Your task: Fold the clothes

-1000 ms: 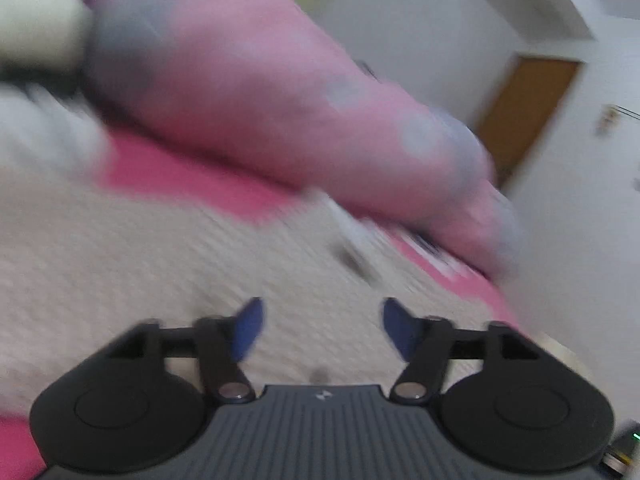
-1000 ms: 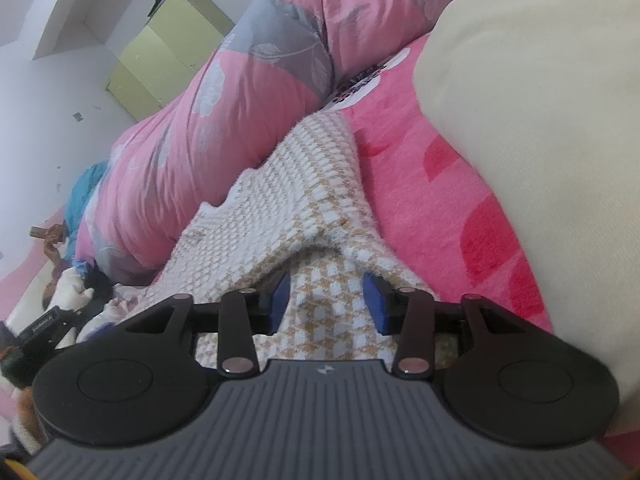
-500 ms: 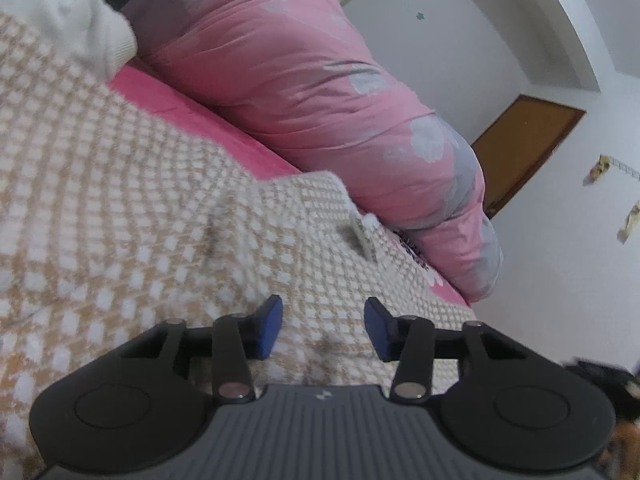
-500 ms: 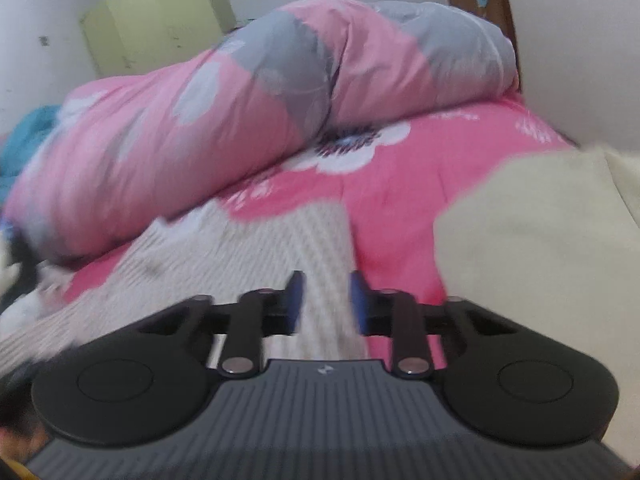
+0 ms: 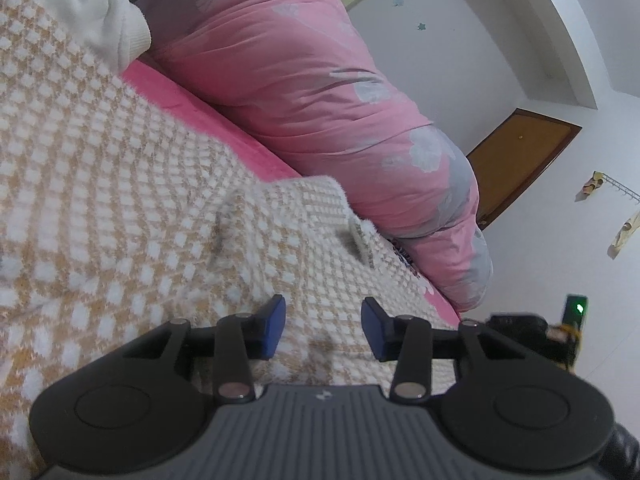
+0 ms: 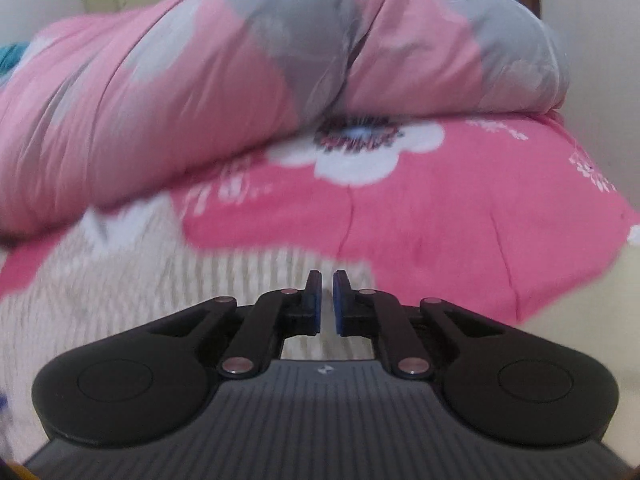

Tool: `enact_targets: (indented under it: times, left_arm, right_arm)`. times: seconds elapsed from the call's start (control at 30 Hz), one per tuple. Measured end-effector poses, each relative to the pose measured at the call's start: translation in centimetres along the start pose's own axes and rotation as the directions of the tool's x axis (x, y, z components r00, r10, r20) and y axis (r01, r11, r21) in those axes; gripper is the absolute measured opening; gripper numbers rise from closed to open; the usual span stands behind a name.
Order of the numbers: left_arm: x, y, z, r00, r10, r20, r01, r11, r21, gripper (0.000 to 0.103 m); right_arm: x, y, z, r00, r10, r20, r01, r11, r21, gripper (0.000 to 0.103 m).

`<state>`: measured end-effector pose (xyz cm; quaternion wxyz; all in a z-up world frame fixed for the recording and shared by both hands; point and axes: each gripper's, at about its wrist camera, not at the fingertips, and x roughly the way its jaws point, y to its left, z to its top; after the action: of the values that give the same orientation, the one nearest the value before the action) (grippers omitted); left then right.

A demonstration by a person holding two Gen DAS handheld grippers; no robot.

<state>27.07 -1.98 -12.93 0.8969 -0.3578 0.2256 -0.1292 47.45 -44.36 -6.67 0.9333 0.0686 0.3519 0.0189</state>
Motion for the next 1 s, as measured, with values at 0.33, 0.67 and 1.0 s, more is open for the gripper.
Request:
enact_targets:
  times: [0.33, 0.67, 1.0]
  left_arm:
    - [0.1, 0.0, 0.0, 0.999, -0.039, 0.005, 0.039, 0.999, -0.014, 0.051]
    - [0.2, -0.1, 0.1, 0.999, -0.033, 0.004, 0.033, 0.999, -0.008, 0.052]
    - [0.0, -0.1, 0.2, 1.000, -0.024, 0.008, 0.024, 1.000, -0.014, 0.052]
  right_arm:
    - [-1.6, 1.8, 2.0, 0.999, -0.039, 0.024, 0.038, 0.999, 0.023, 0.006]
    - [-5.5, 4.3, -7.2, 0.989, -0.100, -0.109, 0.080, 0.982, -0.169, 0.007]
    - [-8.0, 5.7, -11.2, 1.000, -0.004, -0.026, 0.002, 0.997, -0.078, 0.012]
